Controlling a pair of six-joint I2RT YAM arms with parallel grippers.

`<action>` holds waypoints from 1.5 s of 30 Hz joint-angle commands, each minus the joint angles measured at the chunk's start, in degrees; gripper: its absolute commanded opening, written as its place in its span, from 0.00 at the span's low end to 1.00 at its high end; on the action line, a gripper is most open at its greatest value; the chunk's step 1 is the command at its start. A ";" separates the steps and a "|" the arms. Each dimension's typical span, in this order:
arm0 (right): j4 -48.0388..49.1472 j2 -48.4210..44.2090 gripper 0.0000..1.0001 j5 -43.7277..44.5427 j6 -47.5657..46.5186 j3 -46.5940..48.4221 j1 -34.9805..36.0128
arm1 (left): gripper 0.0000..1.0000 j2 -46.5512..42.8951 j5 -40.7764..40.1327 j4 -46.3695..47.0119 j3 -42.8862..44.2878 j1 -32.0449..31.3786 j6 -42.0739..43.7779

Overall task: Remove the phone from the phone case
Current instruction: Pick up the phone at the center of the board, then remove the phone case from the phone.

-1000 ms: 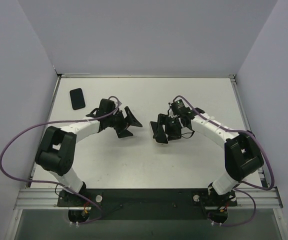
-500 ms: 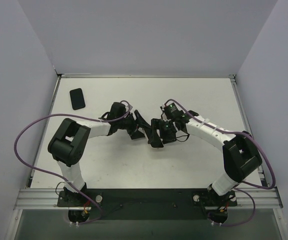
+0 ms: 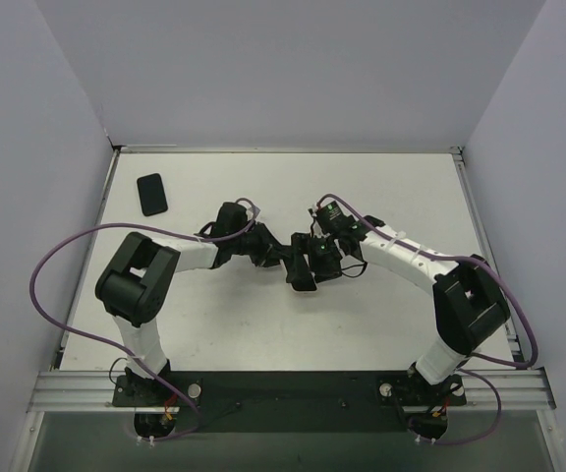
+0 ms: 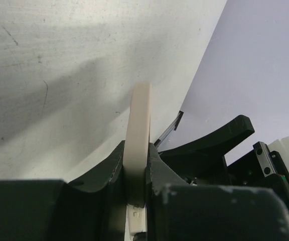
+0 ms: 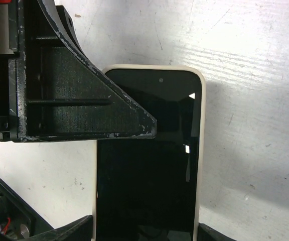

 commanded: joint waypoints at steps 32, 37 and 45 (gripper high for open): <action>62.52 -10.58 0.48 -23.52 47.36 -23.62 -12.74 | 0.00 -12.28 0.98 34.97 -7.44 6.37 -19.72; 75.21 -7.32 0.13 -24.40 54.76 -26.09 -12.82 | 0.00 -12.54 0.36 36.55 -8.23 6.19 -20.86; 81.01 -6.35 0.00 -23.96 57.40 -26.88 -12.30 | 0.29 -13.42 -1.83 34.27 -8.41 5.31 -20.95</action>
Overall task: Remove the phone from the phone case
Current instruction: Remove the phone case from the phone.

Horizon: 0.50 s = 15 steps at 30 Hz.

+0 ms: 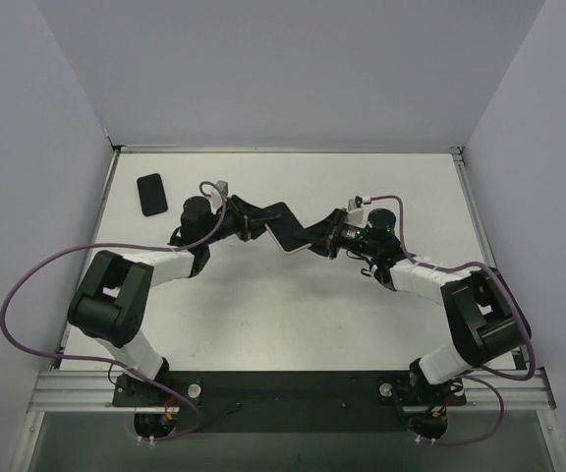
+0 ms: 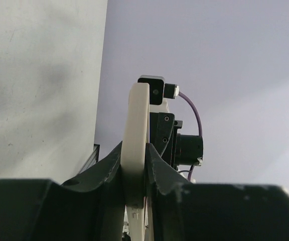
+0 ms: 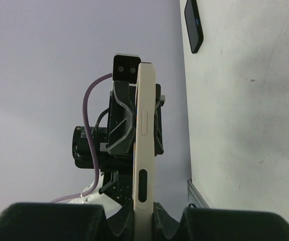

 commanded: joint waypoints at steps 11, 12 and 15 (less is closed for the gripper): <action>9.64 2.86 0.00 -0.09 1.47 0.73 2.20 | 0.17 -0.27 -1.73 8.30 2.12 -2.94 -2.96; 9.47 3.13 0.00 -0.01 1.39 0.64 2.29 | 0.06 -0.19 -1.90 8.48 1.94 -2.94 -3.14; 6.93 3.04 0.00 -0.27 -0.28 0.46 2.11 | 0.00 -0.19 -1.90 9.79 1.59 -2.94 -4.10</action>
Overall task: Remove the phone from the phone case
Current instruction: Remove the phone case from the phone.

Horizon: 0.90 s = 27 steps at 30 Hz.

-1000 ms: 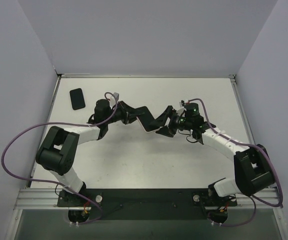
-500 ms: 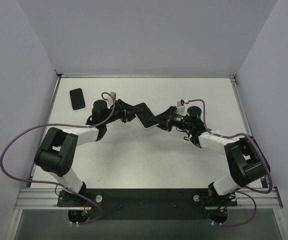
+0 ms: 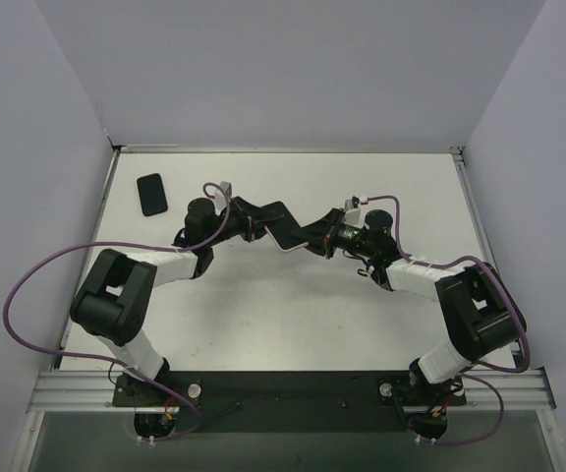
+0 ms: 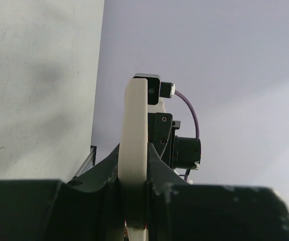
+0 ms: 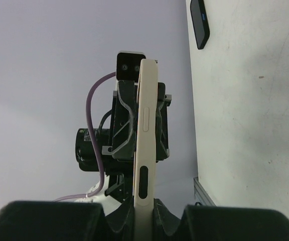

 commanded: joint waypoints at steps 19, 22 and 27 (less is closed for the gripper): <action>8.88 -4.19 0.36 0.55 2.87 -5.23 -4.36 | 0.00 -1.72 -0.40 12.60 0.47 2.13 -3.30; 10.11 -5.07 0.40 0.90 3.92 -5.84 -4.28 | 0.00 -1.81 -0.49 12.16 0.03 2.57 -3.12; 10.11 -6.04 0.36 0.73 3.84 -5.93 -4.28 | 0.00 -2.07 -0.31 11.28 -0.15 3.10 -2.51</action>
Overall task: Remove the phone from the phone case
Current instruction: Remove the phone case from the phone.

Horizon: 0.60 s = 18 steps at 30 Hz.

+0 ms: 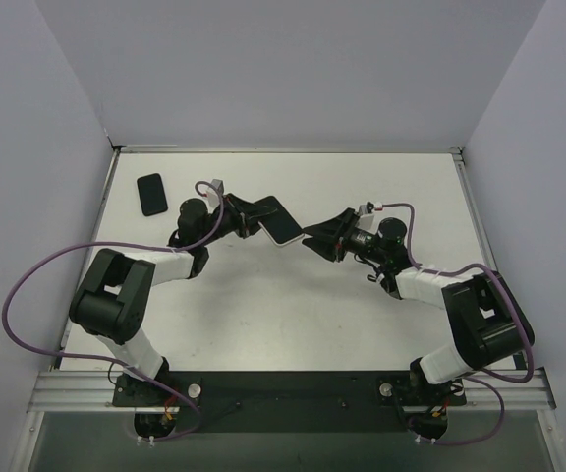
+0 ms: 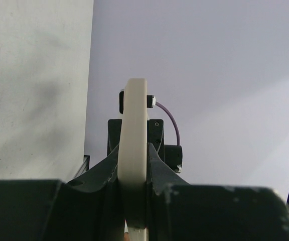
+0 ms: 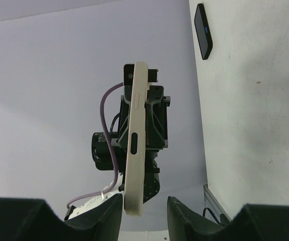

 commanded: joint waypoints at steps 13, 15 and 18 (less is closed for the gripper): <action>1.22 -1.47 0.36 -1.45 -2.60 3.66 1.00 | 0.00 -2.31 0.04 4.87 2.17 0.21 0.01; 1.22 -1.38 0.34 -1.62 -2.69 4.27 1.17 | 0.00 -2.31 -0.14 4.78 2.18 0.03 0.01; 1.13 -0.85 0.29 -1.71 -2.77 4.80 1.26 | 0.00 -2.23 -0.14 4.87 2.35 -0.14 0.01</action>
